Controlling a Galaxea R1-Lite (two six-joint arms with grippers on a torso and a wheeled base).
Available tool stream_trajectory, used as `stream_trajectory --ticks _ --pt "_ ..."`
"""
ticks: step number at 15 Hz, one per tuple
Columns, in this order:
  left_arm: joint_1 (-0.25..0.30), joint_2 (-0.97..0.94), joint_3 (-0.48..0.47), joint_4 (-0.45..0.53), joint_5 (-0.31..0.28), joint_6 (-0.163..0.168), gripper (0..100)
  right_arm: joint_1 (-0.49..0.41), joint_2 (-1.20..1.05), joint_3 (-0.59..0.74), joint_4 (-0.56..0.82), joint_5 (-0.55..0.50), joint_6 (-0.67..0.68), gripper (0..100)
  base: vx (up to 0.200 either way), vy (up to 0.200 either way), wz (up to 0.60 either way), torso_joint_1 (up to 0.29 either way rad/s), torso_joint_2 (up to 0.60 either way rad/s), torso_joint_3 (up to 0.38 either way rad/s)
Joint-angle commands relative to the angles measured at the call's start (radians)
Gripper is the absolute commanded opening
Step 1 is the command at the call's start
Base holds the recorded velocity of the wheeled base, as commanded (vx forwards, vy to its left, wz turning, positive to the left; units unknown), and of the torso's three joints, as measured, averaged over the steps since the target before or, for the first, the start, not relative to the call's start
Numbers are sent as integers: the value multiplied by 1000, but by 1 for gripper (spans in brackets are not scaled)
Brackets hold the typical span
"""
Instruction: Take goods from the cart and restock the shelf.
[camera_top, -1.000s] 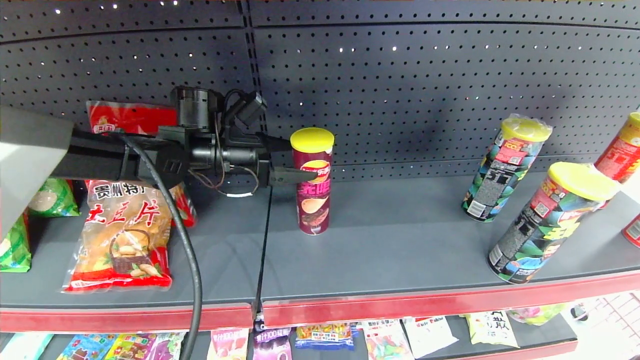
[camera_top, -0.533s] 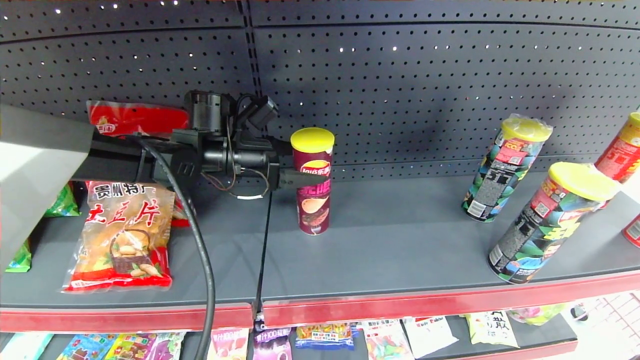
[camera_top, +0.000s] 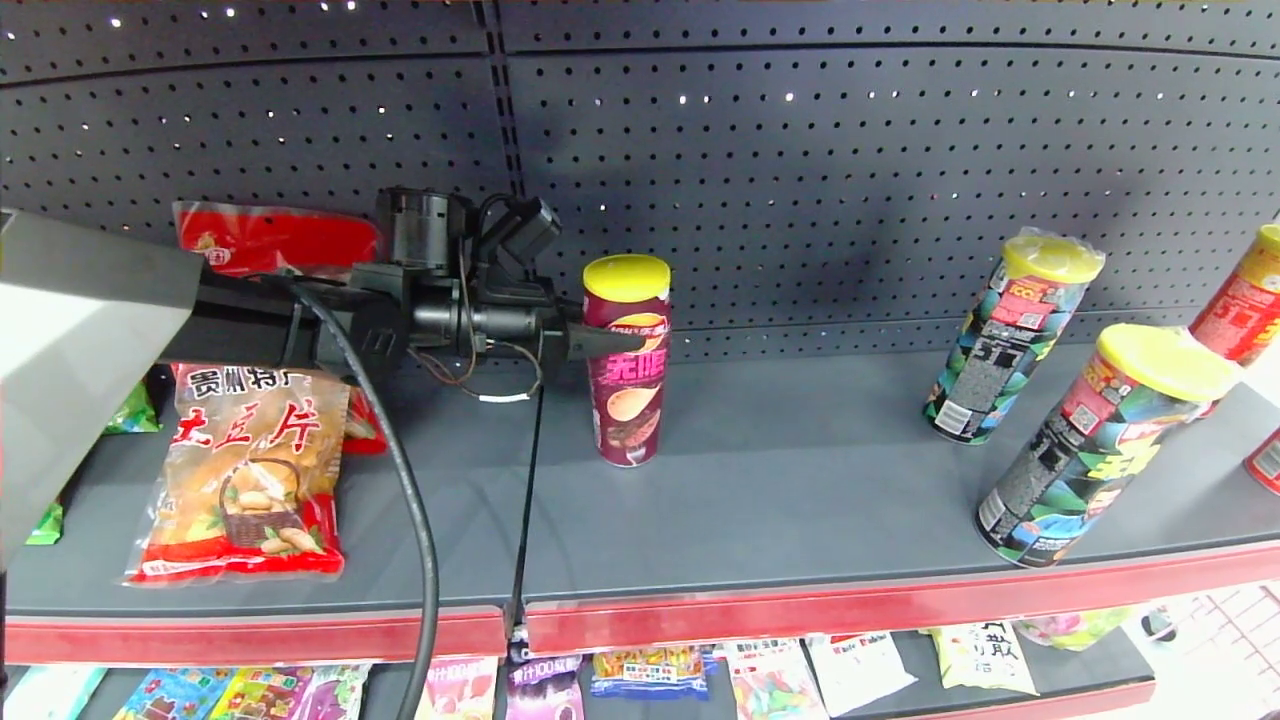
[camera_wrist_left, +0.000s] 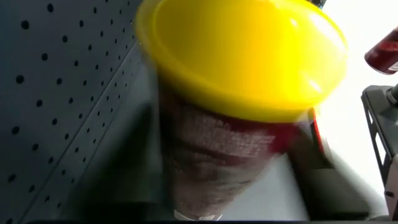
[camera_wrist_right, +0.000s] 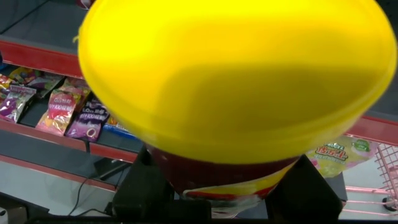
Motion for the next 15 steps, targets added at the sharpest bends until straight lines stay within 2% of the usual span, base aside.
stream_trajectory --ticks 1,7,10,13,15 --pt "0 -3 10 -1 -2 1 0 1 1 2 0 1 0 0 0 0 0 0 0 0" --pt "-14 -108 138 -1 -13 -2 0 2 1 5 -2 1 0 0 0 0 0 0 0 0" --pt "-39 -221 286 -3 -16 -2 0 2 -1 7 -2 1 0 0 0 0 0 0 0 0" --pt "-57 -276 363 -4 -16 1 0 4 1 5 -2 2 0 0 0 0 0 0 0 0" --pt "-58 -293 424 -66 -14 1 0 4 1 5 -2 2 0 0 0 0 0 0 0 0"
